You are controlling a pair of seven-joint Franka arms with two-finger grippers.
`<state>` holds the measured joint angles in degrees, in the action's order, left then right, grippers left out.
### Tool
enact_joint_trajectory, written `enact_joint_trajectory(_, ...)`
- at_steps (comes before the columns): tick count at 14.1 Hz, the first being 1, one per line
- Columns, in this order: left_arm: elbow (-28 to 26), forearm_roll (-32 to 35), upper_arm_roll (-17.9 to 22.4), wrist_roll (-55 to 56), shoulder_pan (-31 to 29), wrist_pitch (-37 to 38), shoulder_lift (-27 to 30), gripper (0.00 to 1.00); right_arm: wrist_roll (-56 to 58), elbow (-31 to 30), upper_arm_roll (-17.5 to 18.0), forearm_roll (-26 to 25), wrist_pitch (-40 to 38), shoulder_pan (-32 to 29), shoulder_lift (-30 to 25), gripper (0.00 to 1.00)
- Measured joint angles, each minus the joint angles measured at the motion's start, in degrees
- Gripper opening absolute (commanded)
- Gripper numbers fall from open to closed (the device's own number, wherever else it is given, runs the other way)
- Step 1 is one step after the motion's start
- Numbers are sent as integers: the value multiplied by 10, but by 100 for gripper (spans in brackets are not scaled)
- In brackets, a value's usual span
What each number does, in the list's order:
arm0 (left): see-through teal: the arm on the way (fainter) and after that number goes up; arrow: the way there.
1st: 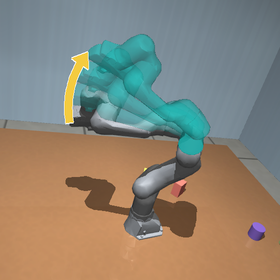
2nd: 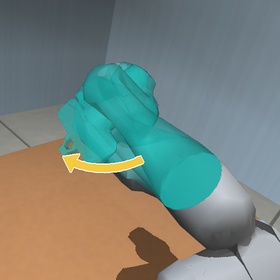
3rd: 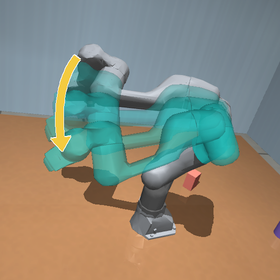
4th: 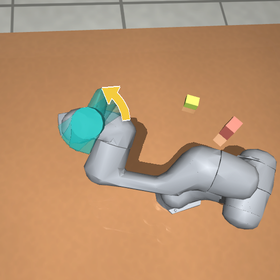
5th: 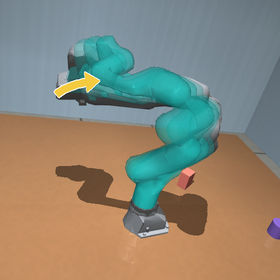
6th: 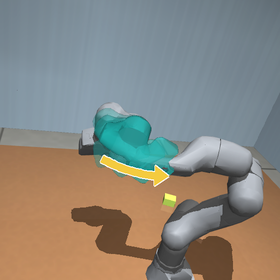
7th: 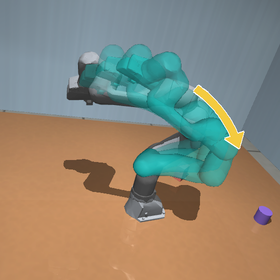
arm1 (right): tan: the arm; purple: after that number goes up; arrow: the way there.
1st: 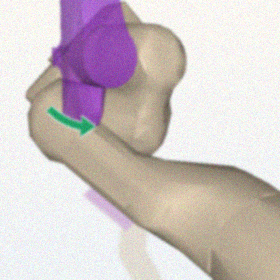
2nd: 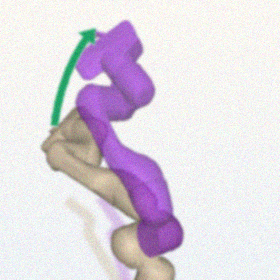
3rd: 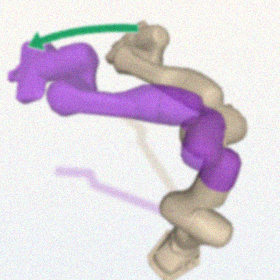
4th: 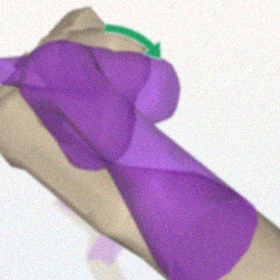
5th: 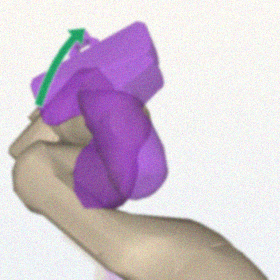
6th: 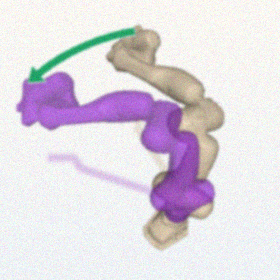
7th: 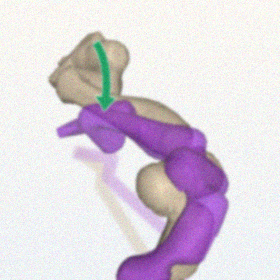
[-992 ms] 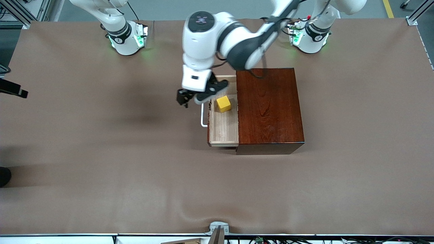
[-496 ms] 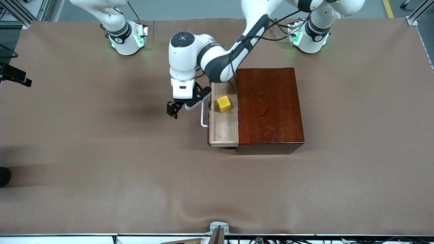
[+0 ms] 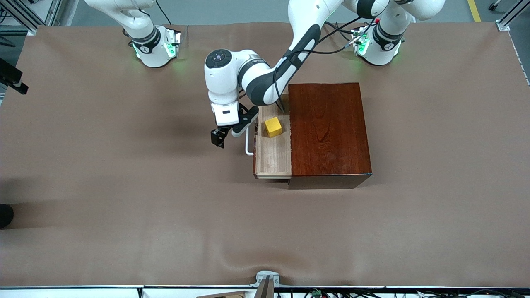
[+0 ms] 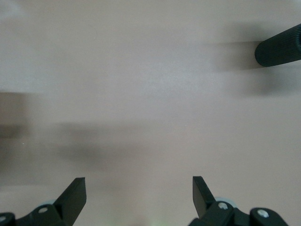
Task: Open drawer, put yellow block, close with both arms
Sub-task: 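Push the drawer shut with the left gripper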
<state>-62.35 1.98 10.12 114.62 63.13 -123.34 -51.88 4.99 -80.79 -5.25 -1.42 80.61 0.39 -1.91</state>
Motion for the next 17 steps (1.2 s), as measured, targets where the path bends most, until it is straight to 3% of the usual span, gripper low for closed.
enact_joint_trajectory(17,19,-2,3,1,-44,195,1,100,34,-16,-3,25,-11,0,-2,100)
